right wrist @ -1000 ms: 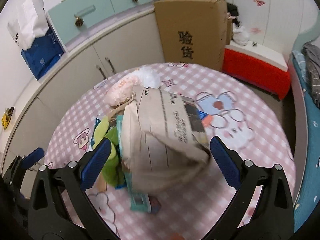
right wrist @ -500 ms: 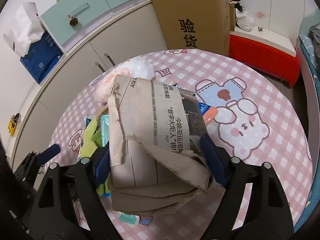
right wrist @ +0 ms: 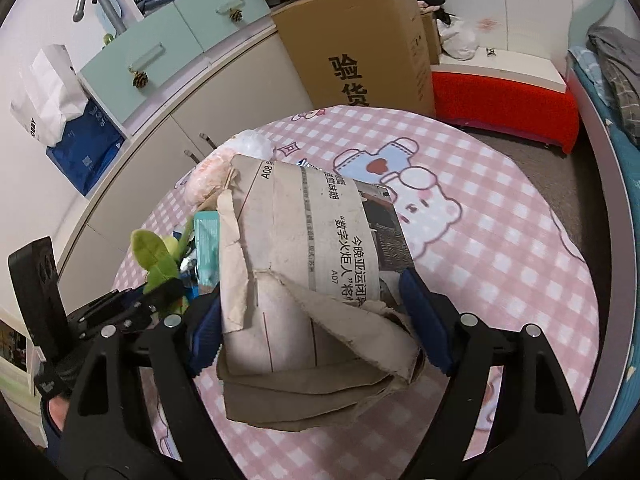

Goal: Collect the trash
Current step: 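Grasp the green plush leaf with the left tool while the right tool grasps the newspaper bundle, then carry the plush leaf and newspaper bundle over the bin and release both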

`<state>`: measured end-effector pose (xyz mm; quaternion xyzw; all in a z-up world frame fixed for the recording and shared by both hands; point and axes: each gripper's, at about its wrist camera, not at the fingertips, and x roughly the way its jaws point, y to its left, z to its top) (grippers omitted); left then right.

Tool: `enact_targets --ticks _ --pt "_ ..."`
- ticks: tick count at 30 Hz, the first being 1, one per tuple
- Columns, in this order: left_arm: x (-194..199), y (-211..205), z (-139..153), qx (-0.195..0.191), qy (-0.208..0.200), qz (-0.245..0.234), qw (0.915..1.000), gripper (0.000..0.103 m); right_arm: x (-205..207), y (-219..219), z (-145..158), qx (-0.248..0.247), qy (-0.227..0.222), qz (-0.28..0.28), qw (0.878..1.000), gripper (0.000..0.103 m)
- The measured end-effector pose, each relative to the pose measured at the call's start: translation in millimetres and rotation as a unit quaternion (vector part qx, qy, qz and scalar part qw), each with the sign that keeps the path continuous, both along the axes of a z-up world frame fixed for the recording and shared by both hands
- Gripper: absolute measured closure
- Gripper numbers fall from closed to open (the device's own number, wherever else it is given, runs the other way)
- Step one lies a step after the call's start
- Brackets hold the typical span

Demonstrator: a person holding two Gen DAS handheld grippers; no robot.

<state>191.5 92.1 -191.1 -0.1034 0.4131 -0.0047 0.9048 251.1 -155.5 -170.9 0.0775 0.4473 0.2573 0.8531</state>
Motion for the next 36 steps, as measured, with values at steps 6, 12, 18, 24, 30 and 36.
enact_targets --ticks 6,12,18,24,30,36 --pt "-18 1 7 -0.001 -0.014 0.001 0.9999 0.082 -12 -12 -6 0.003 0.007 -0.008 1.0 0.024" --pt "-39 4 33 0.002 -0.051 0.0 0.9987 0.082 -26 -32 7 0.036 -0.005 -0.02 0.999 0.024" --pt "-50 2 53 0.002 -0.075 -0.006 0.9972 0.082 -36 -53 14 0.044 -0.013 -0.038 0.998 0.024" --pt "-60 -26 82 -0.006 -0.109 -0.042 0.9932 0.082 -49 -83 24 0.064 -0.026 -0.064 0.996 0.024" --pt "-64 -83 117 -0.02 -0.151 -0.107 0.9826 0.082 -67 -140 46 0.09 -0.053 -0.113 0.988 0.024" --pt "-61 -153 133 -0.024 -0.161 -0.172 0.9717 0.082 -88 -211 55 0.102 -0.074 -0.174 0.977 0.024"
